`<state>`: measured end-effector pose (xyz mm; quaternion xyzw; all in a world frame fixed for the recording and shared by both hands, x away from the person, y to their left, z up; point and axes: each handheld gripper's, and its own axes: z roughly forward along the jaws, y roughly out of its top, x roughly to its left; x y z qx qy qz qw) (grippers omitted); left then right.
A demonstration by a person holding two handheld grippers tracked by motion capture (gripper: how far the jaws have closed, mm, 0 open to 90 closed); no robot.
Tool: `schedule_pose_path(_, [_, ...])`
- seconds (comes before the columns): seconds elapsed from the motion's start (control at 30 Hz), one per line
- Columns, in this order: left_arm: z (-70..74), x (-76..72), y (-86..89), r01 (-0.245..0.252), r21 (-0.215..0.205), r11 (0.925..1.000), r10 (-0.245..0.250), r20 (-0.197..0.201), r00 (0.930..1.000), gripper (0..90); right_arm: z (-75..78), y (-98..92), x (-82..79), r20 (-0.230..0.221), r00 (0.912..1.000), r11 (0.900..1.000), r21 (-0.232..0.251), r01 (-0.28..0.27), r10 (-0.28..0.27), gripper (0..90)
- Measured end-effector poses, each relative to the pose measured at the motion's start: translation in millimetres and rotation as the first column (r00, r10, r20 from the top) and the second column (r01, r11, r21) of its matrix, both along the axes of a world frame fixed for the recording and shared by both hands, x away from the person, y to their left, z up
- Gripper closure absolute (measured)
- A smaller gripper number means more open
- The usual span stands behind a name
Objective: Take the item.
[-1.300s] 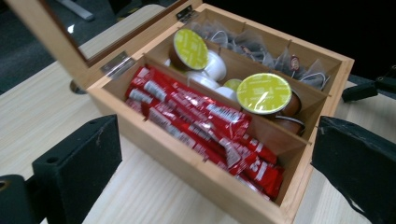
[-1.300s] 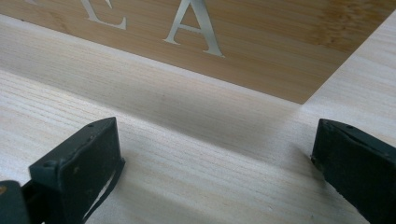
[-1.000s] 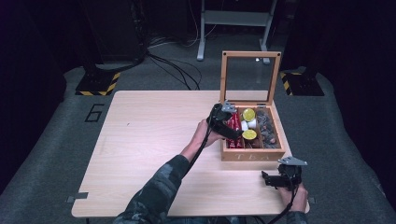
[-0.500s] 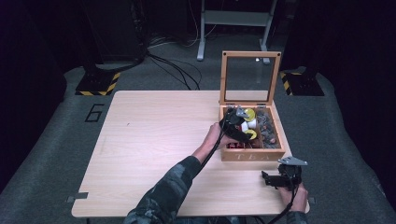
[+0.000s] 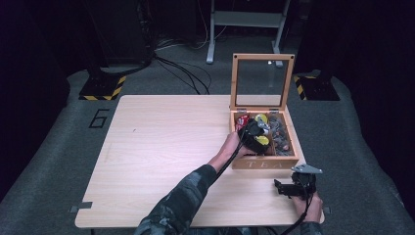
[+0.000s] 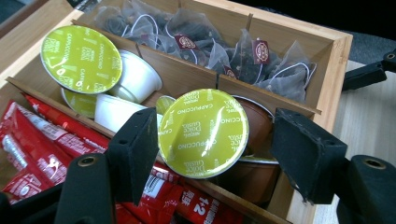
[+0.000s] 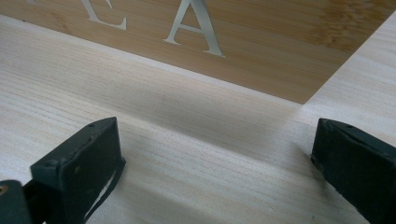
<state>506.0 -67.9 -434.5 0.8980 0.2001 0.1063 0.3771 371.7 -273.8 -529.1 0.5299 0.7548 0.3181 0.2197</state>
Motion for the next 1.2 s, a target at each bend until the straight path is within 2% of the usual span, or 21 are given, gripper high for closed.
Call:
schedule_pose_path(0.17, [-4.0, -0.9, -6.3, 0.004, 0.023, 0.9997, -0.004, 0.006, 1.0, 35.9, -0.2, -0.5, -0.2, 0.01, 0.9999, 1.0, 0.0, 0.008, -0.008, 2.5])
schedule_pose_path(0.43, [-10.0, 1.3, -9.7, -0.014, 0.026, 0.9996, 0.014, 0.004, 0.9999, 41.4, -0.2, -0.6, -0.1, 0.01, 0.9999, 1.0, 0.0, 0.008, -0.008, 2.5])
schedule_pose_path(0.77, [-16.1, 4.8, -10.9, -0.021, 0.042, 0.9989, 0.022, -0.017, 0.9996, 41.8, -0.2, -0.6, -0.2, 0.01, 0.9999, 1.0, -0.001, 0.008, -0.008, 2.5])
schedule_pose_path(0.9, [-18.1, 3.2, -15.1, -0.006, 0.07, 0.9975, 0.007, -0.013, 0.9999, 41.9, -0.4, -0.5, -0.1, 0.013, 0.9999, 1.0, 0.0, 0.009, -0.009, 2.5])
schedule_pose_path(1.0, [-19.4, 2.2, -17.5, 0.002, 0.089, 0.996, -0.001, -0.012, 0.9999, 47.1, -0.4, -0.5, -0.2, 0.012, 0.9999, 1.0, 0.0, 0.008, -0.008, 2.5])
schedule_pose_path(1.2, [-18.1, 2.0, -16.7, -0.001, 0.071, 0.9975, 0.001, 0.0, 1.0, 53.0, -0.4, -0.7, 0.0, 0.014, 0.9999, 1.0, -0.002, 0.007, -0.007, 2.6])
